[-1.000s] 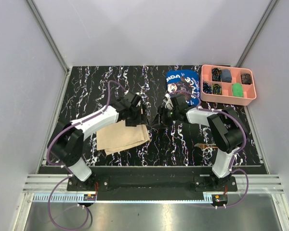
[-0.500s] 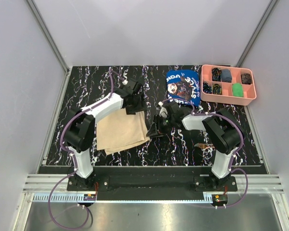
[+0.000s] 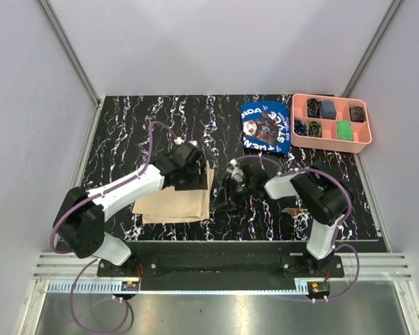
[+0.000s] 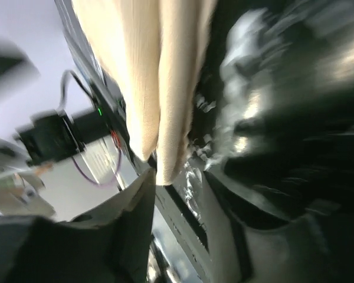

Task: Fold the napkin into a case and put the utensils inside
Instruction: Move the lower triangle-folded napkin to the center of the board, then smooth out the lower triangle-folded napkin at the center of the board.

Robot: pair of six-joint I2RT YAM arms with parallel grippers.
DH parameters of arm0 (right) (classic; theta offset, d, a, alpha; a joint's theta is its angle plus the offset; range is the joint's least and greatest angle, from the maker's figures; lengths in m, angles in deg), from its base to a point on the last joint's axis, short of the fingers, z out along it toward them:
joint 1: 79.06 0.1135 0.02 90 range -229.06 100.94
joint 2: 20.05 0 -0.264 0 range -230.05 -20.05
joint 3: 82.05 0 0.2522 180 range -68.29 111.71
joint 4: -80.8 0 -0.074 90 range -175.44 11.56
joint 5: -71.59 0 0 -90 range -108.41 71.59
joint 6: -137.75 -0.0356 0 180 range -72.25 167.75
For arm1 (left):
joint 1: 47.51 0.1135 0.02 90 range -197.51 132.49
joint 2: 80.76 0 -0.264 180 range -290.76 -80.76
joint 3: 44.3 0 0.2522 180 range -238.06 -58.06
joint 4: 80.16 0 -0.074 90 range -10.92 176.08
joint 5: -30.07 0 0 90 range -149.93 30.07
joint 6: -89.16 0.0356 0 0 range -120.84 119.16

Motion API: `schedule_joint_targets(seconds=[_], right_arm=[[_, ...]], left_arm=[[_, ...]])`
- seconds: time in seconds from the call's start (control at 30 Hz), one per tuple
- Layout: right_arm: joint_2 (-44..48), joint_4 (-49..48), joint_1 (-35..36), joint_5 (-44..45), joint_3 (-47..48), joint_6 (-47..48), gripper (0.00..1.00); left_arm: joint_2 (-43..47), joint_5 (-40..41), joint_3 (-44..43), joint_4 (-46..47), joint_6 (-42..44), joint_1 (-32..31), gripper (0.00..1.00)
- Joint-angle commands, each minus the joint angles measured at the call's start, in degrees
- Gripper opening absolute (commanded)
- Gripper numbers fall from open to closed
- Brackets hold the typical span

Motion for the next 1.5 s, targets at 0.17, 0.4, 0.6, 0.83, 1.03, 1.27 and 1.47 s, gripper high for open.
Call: schedule_joint_targets(seconds=[0.17,0.4,0.6,0.83,1.03,1.27,1.47], right_arm=[[-0.5,14.0,-14.7,2.2,16.1,11.6,0.51],[-13.2,19.0,-15.1,2.8,29.9,13.6,0.41],[-19.0,21.9,-15.1,2.6,37.2,15.4,0.37],[-20.9,26.1,-13.7,5.0,39.2,18.7,0.36],[-22.9,29.0,-12.6,6.7,41.1,20.3,0.32],[-25.0,32.6,-10.9,9.2,44.3,22.4,0.29],[-25.7,33.3,-10.4,10.3,44.9,22.8,0.2]], left_arm=[[-1.7,13.2,2.9,-2.2,-4.2,-13.3,0.63],[-7.8,18.6,-0.4,-6.1,-6.9,-15.9,0.68],[-9.6,17.6,-0.8,-5.5,-8.2,-16.0,0.69],[-6.7,14.4,1.2,-2.9,-9.8,-16.0,0.77],[-2.8,13.9,1.7,-3.0,-11.2,-15.9,0.77],[0.0,10.4,3.1,-1.6,-12.7,-13.4,0.76],[-5.2,8.3,0.2,-1.3,-11.3,-13.4,0.81]])
